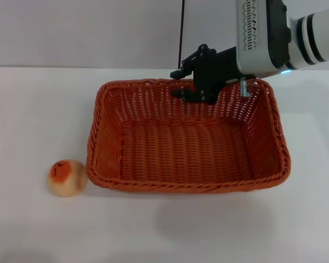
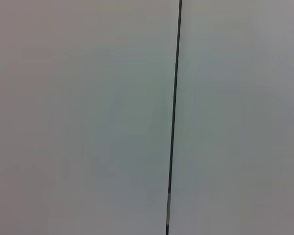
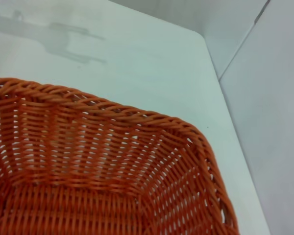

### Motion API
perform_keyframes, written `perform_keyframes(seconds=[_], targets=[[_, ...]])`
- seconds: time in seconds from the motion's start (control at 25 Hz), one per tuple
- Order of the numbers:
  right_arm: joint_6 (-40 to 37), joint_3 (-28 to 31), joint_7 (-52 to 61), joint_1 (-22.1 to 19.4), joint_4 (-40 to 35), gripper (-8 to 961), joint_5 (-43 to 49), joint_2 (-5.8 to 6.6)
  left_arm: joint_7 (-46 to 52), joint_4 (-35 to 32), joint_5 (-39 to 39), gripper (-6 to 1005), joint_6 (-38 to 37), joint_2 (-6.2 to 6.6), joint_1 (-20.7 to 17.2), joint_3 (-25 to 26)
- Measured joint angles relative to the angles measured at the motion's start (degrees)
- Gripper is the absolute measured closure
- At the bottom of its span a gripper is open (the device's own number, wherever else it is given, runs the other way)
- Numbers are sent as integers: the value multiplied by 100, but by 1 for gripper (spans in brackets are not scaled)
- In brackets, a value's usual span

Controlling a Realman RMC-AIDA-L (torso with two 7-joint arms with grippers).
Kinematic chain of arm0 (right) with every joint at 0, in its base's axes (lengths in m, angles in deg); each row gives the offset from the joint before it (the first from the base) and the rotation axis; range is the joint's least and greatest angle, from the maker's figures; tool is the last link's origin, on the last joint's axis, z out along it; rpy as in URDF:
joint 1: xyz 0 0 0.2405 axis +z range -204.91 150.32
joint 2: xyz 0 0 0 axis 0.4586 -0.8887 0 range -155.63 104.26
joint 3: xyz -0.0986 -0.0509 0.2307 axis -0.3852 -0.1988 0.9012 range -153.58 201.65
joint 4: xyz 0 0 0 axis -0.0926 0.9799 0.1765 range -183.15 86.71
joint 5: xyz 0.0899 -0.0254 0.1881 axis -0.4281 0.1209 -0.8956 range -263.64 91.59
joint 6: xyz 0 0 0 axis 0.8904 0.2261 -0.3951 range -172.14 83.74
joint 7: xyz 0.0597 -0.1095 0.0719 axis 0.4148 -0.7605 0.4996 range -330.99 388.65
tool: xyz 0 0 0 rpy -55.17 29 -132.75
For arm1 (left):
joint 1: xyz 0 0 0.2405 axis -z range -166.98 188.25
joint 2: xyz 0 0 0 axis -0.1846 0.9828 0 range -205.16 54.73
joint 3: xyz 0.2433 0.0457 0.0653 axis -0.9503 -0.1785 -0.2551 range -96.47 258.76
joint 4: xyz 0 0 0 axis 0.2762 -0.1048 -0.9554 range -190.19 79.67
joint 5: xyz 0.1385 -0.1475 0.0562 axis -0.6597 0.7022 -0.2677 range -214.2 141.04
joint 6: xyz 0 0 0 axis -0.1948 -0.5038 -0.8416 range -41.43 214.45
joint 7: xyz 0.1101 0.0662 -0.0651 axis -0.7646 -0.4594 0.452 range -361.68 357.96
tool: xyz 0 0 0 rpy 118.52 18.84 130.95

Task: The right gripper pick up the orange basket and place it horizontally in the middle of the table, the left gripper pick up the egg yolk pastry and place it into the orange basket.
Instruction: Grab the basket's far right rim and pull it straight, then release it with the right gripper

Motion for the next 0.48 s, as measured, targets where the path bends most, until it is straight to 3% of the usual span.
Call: perform_keyframes(seconds=[0.28,0.48], targets=[[-16,-28,-1,-41,-14,519,-193,-6,0,0,0,173,-10,0,-11,-38],[-422,-33,229,-652,-815,488,-1012,-9,134,-31,0,173,-25,19,-36,-118]])
